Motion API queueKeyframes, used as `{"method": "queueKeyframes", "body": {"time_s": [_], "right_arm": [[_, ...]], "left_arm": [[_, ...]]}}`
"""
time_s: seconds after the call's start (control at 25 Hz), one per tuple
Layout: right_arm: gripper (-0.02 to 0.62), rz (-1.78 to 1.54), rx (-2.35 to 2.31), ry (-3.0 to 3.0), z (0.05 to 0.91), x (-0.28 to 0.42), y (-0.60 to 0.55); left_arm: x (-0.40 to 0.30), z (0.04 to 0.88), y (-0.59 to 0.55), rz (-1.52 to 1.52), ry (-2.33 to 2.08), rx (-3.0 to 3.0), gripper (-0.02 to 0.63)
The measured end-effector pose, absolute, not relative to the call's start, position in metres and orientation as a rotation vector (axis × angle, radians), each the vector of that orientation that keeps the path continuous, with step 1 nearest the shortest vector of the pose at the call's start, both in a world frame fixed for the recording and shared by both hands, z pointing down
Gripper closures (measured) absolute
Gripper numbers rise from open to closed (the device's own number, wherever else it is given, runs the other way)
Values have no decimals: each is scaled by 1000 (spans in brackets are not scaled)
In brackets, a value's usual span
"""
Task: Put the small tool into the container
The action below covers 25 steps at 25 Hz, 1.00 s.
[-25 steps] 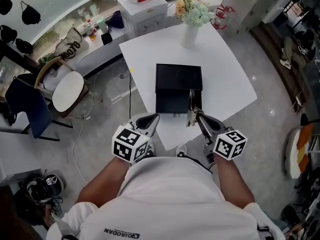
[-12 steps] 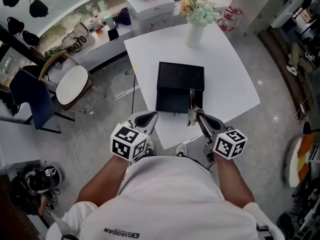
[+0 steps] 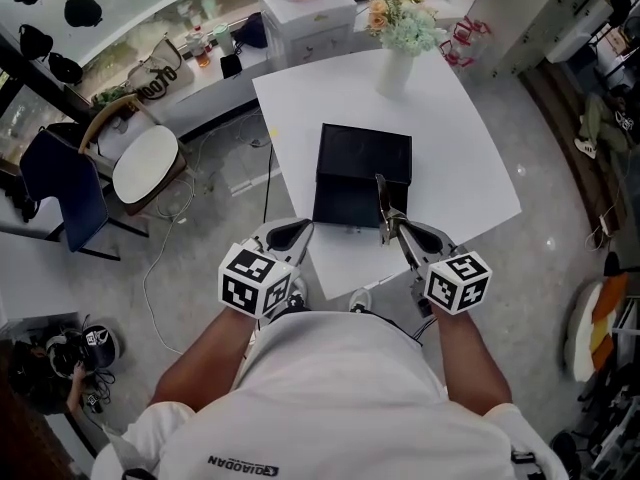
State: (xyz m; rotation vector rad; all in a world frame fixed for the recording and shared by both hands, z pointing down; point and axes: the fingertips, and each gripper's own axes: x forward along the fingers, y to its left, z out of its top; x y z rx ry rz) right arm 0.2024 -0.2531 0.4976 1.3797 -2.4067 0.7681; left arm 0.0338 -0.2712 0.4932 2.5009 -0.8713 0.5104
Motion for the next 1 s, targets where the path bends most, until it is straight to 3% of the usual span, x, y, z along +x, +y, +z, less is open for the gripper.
{"method": "queueKeyframes", "body": {"time_s": [0.28,1.0], "right_arm": [[581,298,1118,-2164,535,189,-287],[580,-252,723,-1784,646,157,-345]], "left_arm": [[23,500,-269,519,-887,2476,597],[-19,513,-256,552,-956,2391,597]]}}
